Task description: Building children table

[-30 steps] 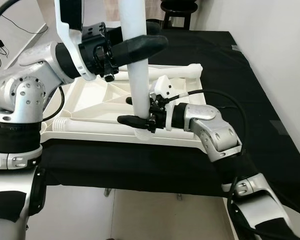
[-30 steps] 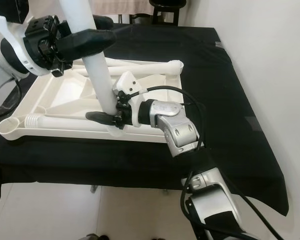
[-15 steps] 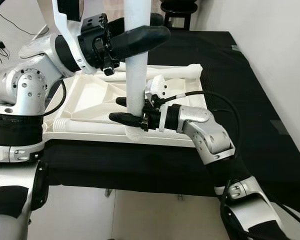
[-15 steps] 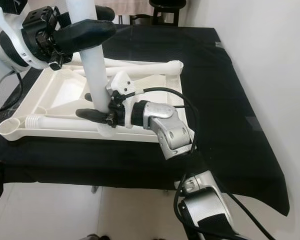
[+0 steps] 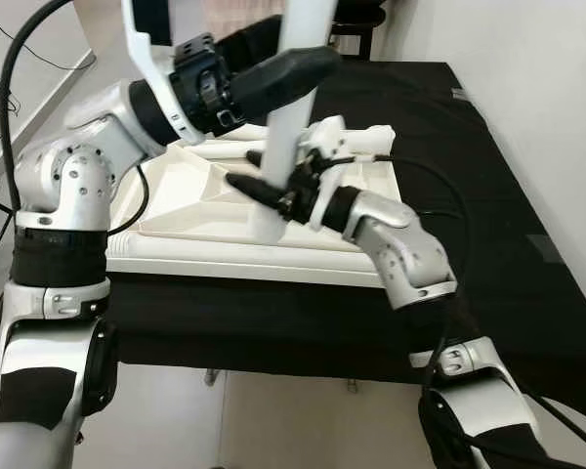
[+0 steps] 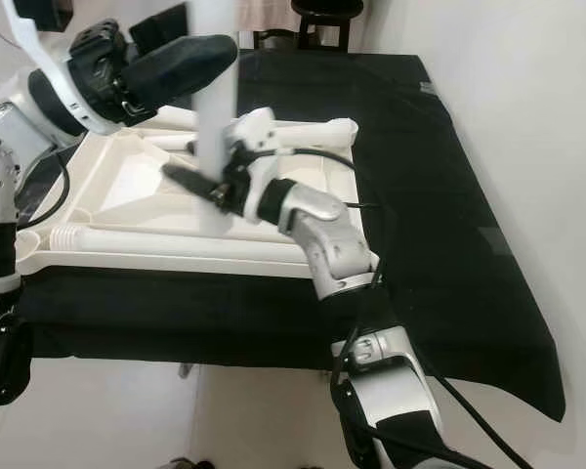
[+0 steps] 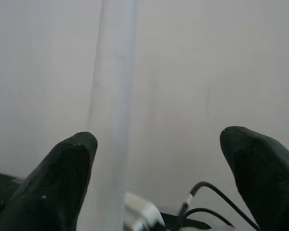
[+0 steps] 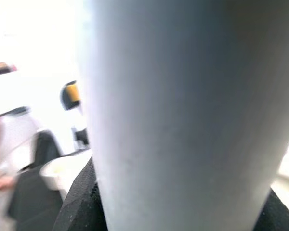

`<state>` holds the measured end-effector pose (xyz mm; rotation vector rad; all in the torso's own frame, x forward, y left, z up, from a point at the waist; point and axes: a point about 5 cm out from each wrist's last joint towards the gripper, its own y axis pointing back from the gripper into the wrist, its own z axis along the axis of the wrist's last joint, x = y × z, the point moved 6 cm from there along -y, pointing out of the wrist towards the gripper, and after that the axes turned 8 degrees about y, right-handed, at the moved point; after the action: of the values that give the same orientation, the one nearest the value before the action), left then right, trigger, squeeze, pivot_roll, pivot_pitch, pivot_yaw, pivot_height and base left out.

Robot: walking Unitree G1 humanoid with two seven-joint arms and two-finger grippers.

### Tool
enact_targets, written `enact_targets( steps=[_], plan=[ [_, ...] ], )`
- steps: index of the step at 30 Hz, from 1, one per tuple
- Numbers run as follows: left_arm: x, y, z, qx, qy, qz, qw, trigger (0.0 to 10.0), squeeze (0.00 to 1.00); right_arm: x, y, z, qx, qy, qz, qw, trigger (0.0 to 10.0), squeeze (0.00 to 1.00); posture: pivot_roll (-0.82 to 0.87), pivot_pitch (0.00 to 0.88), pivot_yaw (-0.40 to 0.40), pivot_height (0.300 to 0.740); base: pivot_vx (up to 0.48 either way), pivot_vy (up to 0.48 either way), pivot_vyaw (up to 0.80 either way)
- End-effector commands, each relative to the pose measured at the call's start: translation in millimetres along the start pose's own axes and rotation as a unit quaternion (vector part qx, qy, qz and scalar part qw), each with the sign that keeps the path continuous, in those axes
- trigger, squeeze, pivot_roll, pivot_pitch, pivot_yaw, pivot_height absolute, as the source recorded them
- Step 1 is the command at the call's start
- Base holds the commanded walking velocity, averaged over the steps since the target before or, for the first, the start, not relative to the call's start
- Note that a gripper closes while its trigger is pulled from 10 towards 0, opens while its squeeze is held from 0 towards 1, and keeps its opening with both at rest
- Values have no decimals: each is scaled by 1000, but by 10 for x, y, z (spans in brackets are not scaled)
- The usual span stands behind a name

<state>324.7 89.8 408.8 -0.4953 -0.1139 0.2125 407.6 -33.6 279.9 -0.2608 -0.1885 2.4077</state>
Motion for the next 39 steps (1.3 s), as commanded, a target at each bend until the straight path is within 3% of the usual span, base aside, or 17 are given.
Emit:
enact_targets(
  steps=[1,2,4,5,6,7,10,12,13,14,15,16,20,26,31,33,39],
  plan=[
    [28,70,75,-12,-15,19,1000,10000,1000,-71,0,34,-6,-13,-19,1000,0,0,-25,136,1,740,0,0,0],
    [132,242,127,-36,-21,69,997,10000,1000,-260,59,20,-6,-32,-68,997,0,0,-21,139,-8,740,0,0,0],
    [180,324,161,-50,-24,95,994,10000,1000,-326,86,12,-6,-38,-85,996,0,0,-20,139,-10,740,0,0,0],
    [231,405,193,-64,-28,123,990,10000,1000,-384,112,11,-7,-36,-103,994,3412,0,-19,139,-11,740,0,0,0],
    [231,405,193,-64,-28,123,990,10000,1000,-384,112,11,-7,-36,-103,994,3412,0,-19,139,-11,740,0,0,0],
    [285,491,211,-81,-29,152,985,10000,1000,-419,134,8,-11,-40,-114,993,10000,0,-17,137,-19,740,0,0,0],
    [428,672,163,-100,-26,219,970,10000,1000,-465,158,-12,-7,-32,-129,991,10000,0,-14,136,-22,740,0,0,0],
    [707,1021,-65,-98,-15,343,934,10000,1000,-592,212,-8,-6,19,-193,981,10000,0,-11,134,-21,740,0,0,0],
    [796,1187,-194,-88,-12,392,916,10000,396,-630,228,-30,4,39,-214,976,10000,0,-2,133,-19,740,0,0,0],
    [843,1316,-299,-77,-14,427,901,10000,125,-645,237,-48,9,47,-224,974,10000,0,1,132,-19,740,0,0,0],
    [843,1316,-299,-77,-14,427,901,10000,125,-645,237,-48,9,47,-224,974,10000,0,1,132,-19,740,0,0,0],
    [858,1410,-384,-69,-16,452,889,10000,0,-639,232,-64,10,47,-222,974,10000,0,6,135,-24,740,0,0,0],
    [749,1511,-722,-24,-28,478,878,10000,0,-593,212,-67,-15,21,-218,976,10000,0,17,150,-40,740,0,0,0],
    [618,1436,-940,-4,-35,477,878,10000,0,-464,162,39,-65,-38,-167,983,10000,0,24,143,-35,740,0,0,0],
    [456,1284,-1205,14,-21,439,898,10000,0,-442,158,135,-91,-33,-158,983,10000,0,22,112,-42,740,0,-171,0],
    [307,1150,-1399,16,9,413,910,10000,0,-429,172,129,-91,-24,-156,983,10000,0,23,119,-45,740,0,-426,0],
    [68,990,-1755,58,22,400,914,10000,0,-402,202,129,-81,6,-146,986,10000,0,24,165,-45,740,0,-444,0]
  ],
)
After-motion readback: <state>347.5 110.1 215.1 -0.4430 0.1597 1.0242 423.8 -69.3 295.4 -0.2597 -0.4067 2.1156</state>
